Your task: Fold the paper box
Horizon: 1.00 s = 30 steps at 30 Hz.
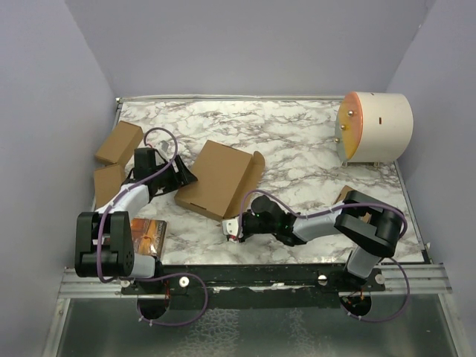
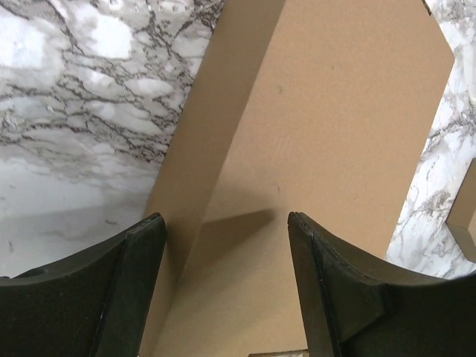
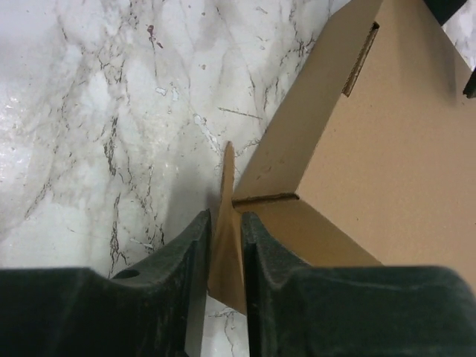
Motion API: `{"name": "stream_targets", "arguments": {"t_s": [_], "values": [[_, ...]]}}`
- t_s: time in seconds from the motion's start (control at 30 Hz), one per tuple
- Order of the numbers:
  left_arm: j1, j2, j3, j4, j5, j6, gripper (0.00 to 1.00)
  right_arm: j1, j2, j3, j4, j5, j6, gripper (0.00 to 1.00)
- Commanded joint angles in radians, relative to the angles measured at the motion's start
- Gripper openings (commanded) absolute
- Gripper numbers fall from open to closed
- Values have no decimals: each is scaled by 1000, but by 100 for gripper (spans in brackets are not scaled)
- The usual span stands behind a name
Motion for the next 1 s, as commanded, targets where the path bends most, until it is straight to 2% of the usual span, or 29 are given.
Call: {"name": "stream_targets", "arguments": {"t_s": [0.0, 0.23, 0.47, 0.67, 0.97], "values": [[4, -67, -37, 7, 48, -38, 69, -20, -57, -7, -6, 37, -12, 20], [1, -120, -71, -7, 73, -54, 68, -104, -128, 14, -242, -68, -80, 19], [-2, -179, -84, -44, 75, -52, 70, -181, -185, 24, -415, -178, -130, 28], [-2, -185, -36, -87, 52, 14, 75, -192, -167, 48, -425, -206, -112, 30], [-6, -90, 9, -69, 78, 70, 76, -179, -111, 75, -373, -185, -76, 31]]}}
